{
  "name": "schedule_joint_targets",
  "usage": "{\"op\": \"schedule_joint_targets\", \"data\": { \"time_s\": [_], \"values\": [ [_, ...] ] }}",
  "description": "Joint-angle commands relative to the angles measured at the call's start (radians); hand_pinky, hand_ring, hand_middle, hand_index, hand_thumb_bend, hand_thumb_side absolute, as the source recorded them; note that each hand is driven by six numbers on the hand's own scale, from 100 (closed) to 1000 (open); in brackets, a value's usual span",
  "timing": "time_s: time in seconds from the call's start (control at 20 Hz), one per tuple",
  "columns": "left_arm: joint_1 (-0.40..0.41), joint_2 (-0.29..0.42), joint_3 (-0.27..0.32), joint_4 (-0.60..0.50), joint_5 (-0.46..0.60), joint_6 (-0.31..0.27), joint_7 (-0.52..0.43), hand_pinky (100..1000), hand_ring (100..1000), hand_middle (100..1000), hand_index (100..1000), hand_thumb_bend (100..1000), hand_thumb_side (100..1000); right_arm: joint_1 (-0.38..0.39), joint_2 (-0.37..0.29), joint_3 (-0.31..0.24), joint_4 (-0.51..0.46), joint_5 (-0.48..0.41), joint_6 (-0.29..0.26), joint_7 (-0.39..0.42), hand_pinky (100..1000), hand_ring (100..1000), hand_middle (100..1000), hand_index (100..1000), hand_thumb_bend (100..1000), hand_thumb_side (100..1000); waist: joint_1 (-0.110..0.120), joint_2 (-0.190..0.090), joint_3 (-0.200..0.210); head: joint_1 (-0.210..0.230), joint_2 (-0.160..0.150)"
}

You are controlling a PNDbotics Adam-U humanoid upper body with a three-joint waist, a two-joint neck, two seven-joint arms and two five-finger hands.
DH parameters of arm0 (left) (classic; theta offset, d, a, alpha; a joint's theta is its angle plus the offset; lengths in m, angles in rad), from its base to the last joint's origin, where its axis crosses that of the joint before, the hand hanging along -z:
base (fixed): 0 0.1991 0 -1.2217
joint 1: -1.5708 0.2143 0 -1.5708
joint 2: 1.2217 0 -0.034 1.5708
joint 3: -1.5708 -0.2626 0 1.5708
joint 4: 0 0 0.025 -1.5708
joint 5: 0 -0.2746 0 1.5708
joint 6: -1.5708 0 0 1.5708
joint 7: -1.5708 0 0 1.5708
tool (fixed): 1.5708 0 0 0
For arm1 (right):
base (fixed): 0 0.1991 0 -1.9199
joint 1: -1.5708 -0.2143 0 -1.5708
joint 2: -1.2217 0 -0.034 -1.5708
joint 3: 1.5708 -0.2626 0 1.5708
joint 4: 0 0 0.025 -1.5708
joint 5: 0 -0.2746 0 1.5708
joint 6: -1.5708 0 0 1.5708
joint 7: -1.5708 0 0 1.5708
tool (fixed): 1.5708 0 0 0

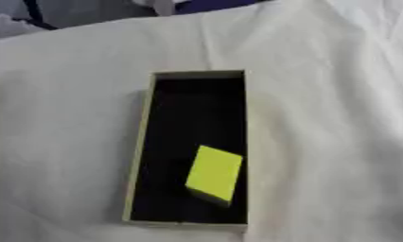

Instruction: Pick up objects on the table and place them in the box.

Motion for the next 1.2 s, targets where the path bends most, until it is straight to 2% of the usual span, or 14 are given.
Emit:
{"op": "schedule_joint_targets", "data": {
  "time_s": [0.05, 0.45, 0.8, 1.0, 1.2],
  "values": [
    [-0.009, 0.032, 0.010, -0.064, -0.019, 0.003, -0.008, 649, 752, 714, 819, 242, 100, 0.006, -0.014, -0.007, -0.010, -0.012, 0.000, -0.002, 816, 801, 549, 815, 100, 849, -0.008, -0.034, 0.010, -0.007, 0.020],
    [0.024, 0.016, -0.011, -0.258, -0.030, -0.012, -0.058, 652, 752, 713, 816, 258, 100, 0.018, -0.018, -0.015, -0.010, -0.029, 0.001, -0.002, 816, 801, 552, 815, 100, 833, -0.026, -0.068, 0.051, -0.001, 0.060],
    [0.029, -0.001, -0.031, -0.310, -0.029, -0.010, -0.100, 653, 752, 713, 816, 243, 100, 0.022, -0.026, -0.018, -0.010, -0.060, 0.001, 0.004, 815, 801, 555, 815, 100, 815, -0.036, -0.109, 0.068, 0.095, 0.070],
    [0.032, -0.010, -0.050, -0.350, -0.031, -0.026, -0.111, 653, 751, 711, 813, 249, 100, 0.025, -0.031, -0.020, -0.010, -0.077, 0.000, 0.007, 815, 800, 556, 815, 100, 805, -0.041, -0.130, 0.079, 0.097, 0.079],
    [0.049, -0.016, -0.080, -0.443, -0.021, -0.049, -0.116, 648, 747, 706, 808, 258, 100, 0.030, -0.034, -0.022, -0.010, -0.091, -0.001, 0.010, 814, 800, 557, 815, 100, 798, -0.047, -0.150, 0.092, 0.097, 0.097]
  ]
}}
